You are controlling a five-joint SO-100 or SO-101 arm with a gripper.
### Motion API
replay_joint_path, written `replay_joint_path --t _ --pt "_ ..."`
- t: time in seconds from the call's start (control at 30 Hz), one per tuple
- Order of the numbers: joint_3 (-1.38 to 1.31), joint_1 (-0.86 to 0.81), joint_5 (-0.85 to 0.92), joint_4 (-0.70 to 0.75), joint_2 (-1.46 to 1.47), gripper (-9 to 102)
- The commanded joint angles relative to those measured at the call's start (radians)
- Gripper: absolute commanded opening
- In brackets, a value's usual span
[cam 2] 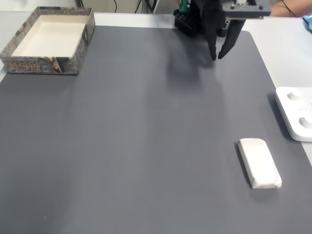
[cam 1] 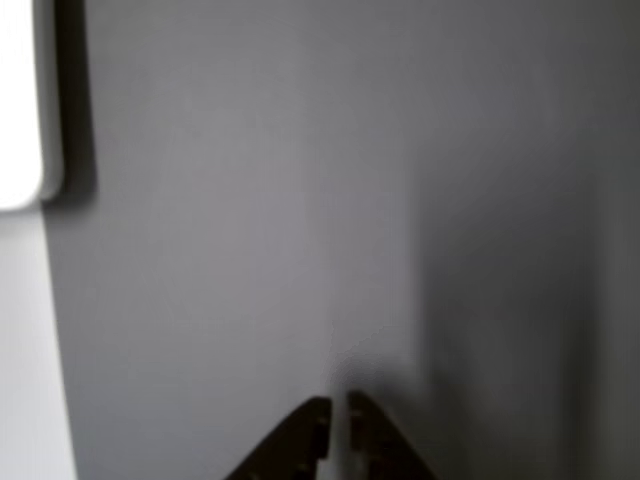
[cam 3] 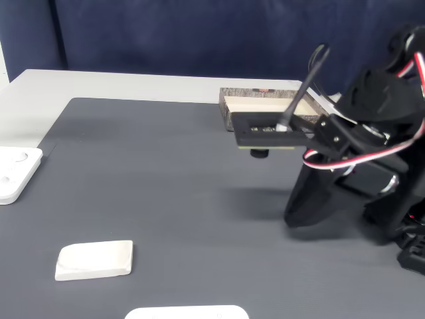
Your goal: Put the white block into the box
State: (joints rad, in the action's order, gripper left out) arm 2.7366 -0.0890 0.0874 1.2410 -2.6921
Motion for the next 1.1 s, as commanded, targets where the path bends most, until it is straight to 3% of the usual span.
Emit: replay_joint_path --t 0.0,0.5,1.07 --pt "-0.218 0.015 0.0 -0.018 0.173 -2" --pt "-0.712 0.083 -0.031 0.0 0.733 -2" --pt "-1.224 0.08 -0.025 0.133 1.197 -2"
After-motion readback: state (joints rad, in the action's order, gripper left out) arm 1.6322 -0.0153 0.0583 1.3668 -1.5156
